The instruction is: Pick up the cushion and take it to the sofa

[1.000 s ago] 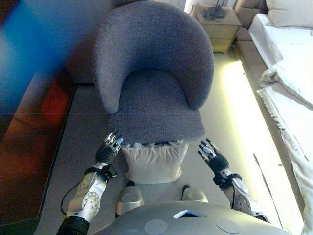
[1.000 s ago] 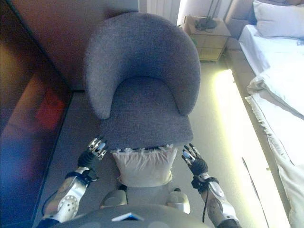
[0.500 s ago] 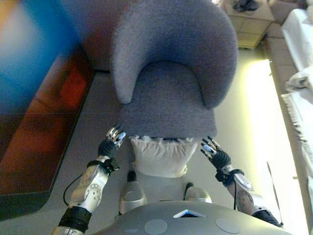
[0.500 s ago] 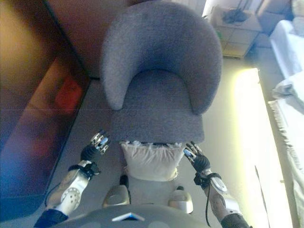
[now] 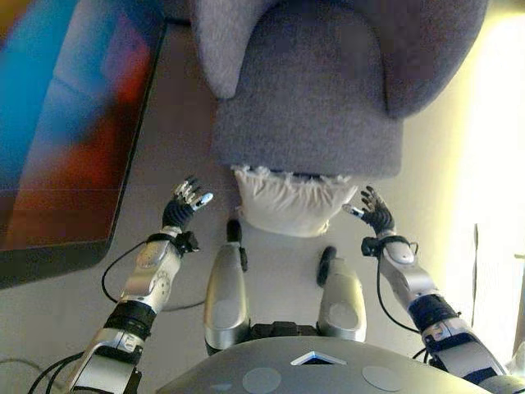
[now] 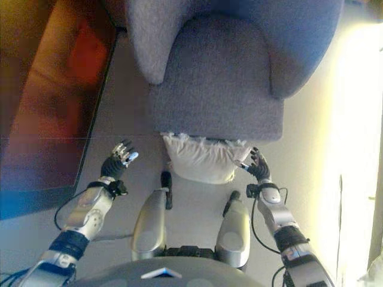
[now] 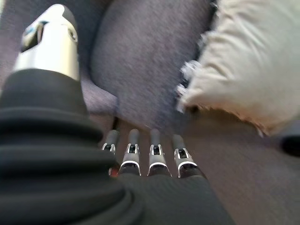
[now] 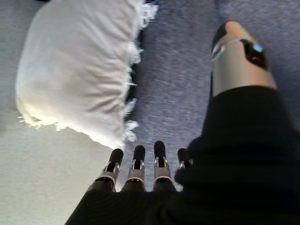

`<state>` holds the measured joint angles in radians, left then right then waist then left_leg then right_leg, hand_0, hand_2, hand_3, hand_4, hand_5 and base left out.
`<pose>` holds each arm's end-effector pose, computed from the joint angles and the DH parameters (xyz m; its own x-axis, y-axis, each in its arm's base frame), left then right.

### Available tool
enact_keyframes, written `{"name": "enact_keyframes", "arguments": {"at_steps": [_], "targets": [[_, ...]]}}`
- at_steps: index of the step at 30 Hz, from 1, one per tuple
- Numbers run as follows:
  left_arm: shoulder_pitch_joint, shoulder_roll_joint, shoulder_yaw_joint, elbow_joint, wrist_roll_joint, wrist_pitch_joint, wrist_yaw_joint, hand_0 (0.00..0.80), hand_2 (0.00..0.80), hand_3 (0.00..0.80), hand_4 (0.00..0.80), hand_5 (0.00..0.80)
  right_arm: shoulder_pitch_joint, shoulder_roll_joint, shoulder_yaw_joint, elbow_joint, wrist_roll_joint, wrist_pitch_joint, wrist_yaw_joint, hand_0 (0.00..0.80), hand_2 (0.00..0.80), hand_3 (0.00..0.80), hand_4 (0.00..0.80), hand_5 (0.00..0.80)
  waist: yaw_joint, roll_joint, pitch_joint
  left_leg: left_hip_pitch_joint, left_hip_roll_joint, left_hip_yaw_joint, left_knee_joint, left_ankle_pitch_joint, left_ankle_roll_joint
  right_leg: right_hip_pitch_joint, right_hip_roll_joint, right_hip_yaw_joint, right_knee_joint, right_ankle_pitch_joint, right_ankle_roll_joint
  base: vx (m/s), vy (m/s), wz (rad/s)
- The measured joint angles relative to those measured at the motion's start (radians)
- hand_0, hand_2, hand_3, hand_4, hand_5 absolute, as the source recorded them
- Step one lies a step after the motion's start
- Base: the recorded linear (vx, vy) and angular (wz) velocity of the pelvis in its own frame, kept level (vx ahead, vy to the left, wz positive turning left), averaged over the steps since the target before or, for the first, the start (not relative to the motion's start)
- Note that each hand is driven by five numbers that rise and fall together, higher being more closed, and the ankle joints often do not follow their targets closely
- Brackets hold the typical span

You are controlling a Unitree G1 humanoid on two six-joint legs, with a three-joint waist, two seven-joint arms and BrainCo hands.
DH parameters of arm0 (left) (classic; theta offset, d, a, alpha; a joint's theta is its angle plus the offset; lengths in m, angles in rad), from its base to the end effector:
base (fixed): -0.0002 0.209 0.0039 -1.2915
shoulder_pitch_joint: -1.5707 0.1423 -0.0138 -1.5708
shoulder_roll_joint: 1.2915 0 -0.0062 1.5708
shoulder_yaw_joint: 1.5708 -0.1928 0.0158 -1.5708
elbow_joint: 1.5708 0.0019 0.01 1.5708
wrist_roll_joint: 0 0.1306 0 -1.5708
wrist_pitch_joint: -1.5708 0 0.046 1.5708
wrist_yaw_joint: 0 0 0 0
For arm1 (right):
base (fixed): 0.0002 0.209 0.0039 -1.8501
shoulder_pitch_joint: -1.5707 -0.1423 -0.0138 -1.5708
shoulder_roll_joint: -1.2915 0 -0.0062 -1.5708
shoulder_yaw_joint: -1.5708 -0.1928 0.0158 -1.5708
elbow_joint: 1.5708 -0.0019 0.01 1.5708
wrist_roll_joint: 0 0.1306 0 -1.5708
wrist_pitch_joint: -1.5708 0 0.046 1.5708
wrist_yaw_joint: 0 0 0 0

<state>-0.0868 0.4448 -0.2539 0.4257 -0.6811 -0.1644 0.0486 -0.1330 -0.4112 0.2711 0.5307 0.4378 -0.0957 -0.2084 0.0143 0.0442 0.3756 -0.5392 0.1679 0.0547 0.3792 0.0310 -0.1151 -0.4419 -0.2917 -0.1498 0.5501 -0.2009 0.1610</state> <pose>0.1984 0.2239 -0.0063 0.9676 0.0247 -0.2511 -0.0659 0.9854 -0.1571 0.2026 -0.2173 -0.0191 0.9261 -0.1597 -0.3417 0.1269 0.9851 -0.1164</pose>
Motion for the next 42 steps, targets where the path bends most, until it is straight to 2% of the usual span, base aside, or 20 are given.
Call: {"name": "enact_keyframes", "arguments": {"at_steps": [3,6,10,12,14,15,18,21,24,31,42], "targets": [[-0.003,-0.002,0.000,0.000,-0.001,0.000,-0.005,0.000,0.000,0.000,0.000,0.000,0.010,0.000,-0.001,-0.002,0.052,-0.013,0.011,0.000,0.000,0.000,0.000,0.000,-0.002,0.000,0.003,-0.001,-0.001,0.001,-0.019,0.013,-0.001,-0.013,-0.001,0.001,0.004,-0.001,-0.002,0.000,0.000,0.00],[-0.007,-0.010,0.000,-0.013,-0.010,0.001,-0.042,0.000,0.000,0.000,0.000,0.000,0.025,0.005,-0.005,-0.016,0.107,-0.039,0.033,0.000,0.000,0.000,0.000,0.000,-0.001,-0.001,0.003,0.021,-0.005,0.011,-0.095,0.053,0.000,-0.012,0.004,-0.001,-0.035,0.018,-0.004,0.005,-0.007,-0.02],[-0.008,-0.045,0.000,-0.092,-0.044,0.017,-0.093,0.000,0.000,0.000,0.000,0.000,0.080,0.010,-0.020,-0.148,0.150,-0.059,0.075,0.000,0.000,0.000,0.000,0.000,-0.006,-0.001,0.002,0.127,-0.014,0.027,-0.250,0.122,0.003,0.089,0.020,-0.027,-0.180,0.084,0.012,0.050,-0.020,0.01],[-0.010,-0.063,0.002,-0.140,-0.110,0.042,-0.152,0.000,0.000,0.000,0.000,0.000,0.121,0.028,-0.022,-0.246,0.215,-0.065,0.134,0.000,0.000,0.000,0.000,0.000,-0.009,-0.011,-0.005,0.186,-0.017,0.031,-0.287,0.122,0.003,0.165,0.027,-0.029,-0.257,0.104,0.021,0.146,-0.017,0.00],[0.016,-0.092,0.036,-0.196,-0.290,0.108,-0.283,0.000,0.000,0.000,0.000,0.000,0.150,0.082,-0.031,-0.337,0.375,-0.065,0.254,0.000,0.000,0.000,0.000,0.000,-0.023,-0.029,-0.030,0.237,-0.021,0.041,-0.317,0.121,0.003,0.233,0.031,-0.032,-0.322,0.118,0.029,0.235,-0.005,-0.02],[0.031,-0.112,0.043,-0.203,-0.395,0.143,-0.372,0.000,0.000,0.000,0.000,0.000,0.166,0.124,-0.031,-0.346,0.482,-0.064,0.356,0.000,0.000,0.000,0.000,0.000,-0.024,-0.043,-0.057,0.256,-0.022,0.050,-0.332,0.114,0.004,0.253,0.031,-0.033,-0.346,0.120,0.031,0.217,-0.005,-0.04],[0.093,-0.148,0.000,-0.207,-0.611,0.217,-0.601,0.000,0.000,0.000,0.000,0.000,0.226,0.205,0.005,-0.335,0.749,-0.001,0.644,0.000,0.000,0.000,0.000,0.000,-0.024,-0.071,-0.113,0.307,-0.023,0.056,-0.338,0.098,-0.008,0.336,0.039,-0.034,-0.417,0.136,0.035,0.168,-0.019,-0.02],[0.132,-0.171,-0.005,-0.204,-0.677,0.265,-0.730,0.000,0.000,0.000,0.000,0.000,0.241,0.222,0.020,-0.300,0.905,0.093,0.878,0.000,0.000,0.000,0.000,0.000,-0.022,-0.078,-0.126,0.346,-0.015,0.060,-0.340,0.087,-0.016,0.393,0.048,-0.034,-0.455,0.137,0.033,0.131,-0.033,0.00],[0.181,-0.175,-0.001,-0.205,-0.679,0.310,-0.803,0.000,0.000,0.000,0.000,0.000,0.257,0.221,0.015,-0.288,0.967,0.144,1.001,0.000,0.000,0.000,0.000,0.000,-0.022,-0.071,-0.163,0.367,-0.007,0.067,-0.353,0.083,-0.022,0.413,0.059,-0.034,-0.477,0.141,0.030,0.043,-0.010,-0.06],[0.230,-0.186,0.001,-0.205,-0.688,0.376,-0.837,0.000,0.000,0.000,0.000,0.000,0.309,0.216,0.017,-0.286,0.983,0.210,1.081,0.000,0.000,0.000,0.000,0.000,-0.022,-0.063,-0.206,0.370,-0.003,0.071,-0.363,0.082,-0.023,0.418,0.064,-0.033,-0.496,0.152,0.028,0.007,0.003,-0.02],[0.241,-0.186,0.000,-0.210,-0.688,0.396,-0.850,0.000,0.000,0.000,0.000,0.000,0.321,0.198,0.021,-0.282,0.984,0.210,1.090,0.000,0.000,0.000,0.000,0.000,-0.021,-0.061,-0.208,0.371,-0.006,0.070,-0.364,0.083,-0.023,0.430,0.063,-0.034,-0.516,0.161,0.030,0.000,0.000,0.00]]}}
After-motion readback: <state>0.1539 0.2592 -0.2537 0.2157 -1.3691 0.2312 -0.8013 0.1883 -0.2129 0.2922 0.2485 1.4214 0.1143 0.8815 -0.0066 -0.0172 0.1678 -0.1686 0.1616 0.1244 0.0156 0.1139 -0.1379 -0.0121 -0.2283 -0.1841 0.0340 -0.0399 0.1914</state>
